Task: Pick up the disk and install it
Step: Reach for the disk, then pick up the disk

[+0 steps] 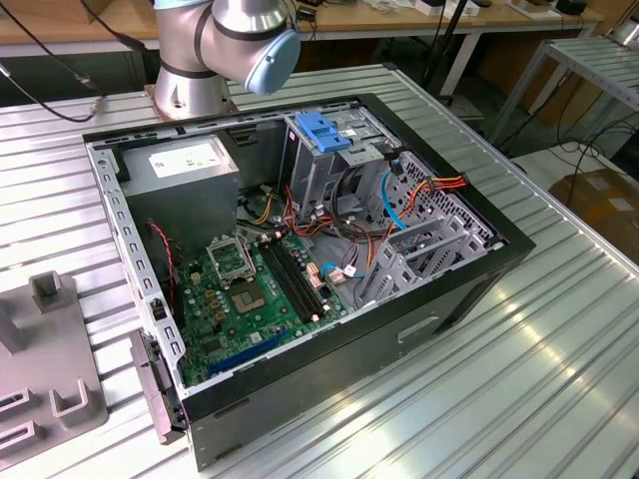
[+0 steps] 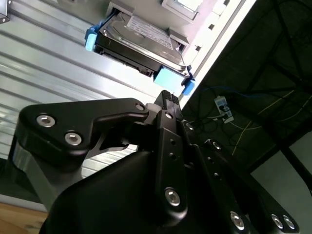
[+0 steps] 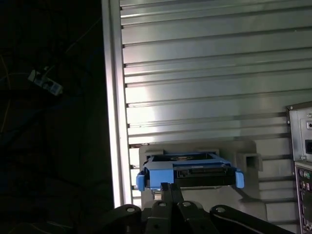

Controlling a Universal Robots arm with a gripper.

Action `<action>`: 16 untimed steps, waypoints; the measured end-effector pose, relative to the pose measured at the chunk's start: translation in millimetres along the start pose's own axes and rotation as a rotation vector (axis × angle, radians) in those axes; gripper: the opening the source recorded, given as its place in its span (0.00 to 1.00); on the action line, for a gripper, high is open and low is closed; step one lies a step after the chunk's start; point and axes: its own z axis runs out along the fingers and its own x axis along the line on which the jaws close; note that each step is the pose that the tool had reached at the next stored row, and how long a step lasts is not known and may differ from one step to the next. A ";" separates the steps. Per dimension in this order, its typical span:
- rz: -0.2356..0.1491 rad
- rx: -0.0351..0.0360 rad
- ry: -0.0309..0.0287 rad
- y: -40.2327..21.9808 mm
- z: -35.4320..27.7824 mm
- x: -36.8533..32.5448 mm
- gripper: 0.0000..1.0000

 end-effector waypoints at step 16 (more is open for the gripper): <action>-0.030 0.0013 0.0010 -0.1 0.1 0.6 0.10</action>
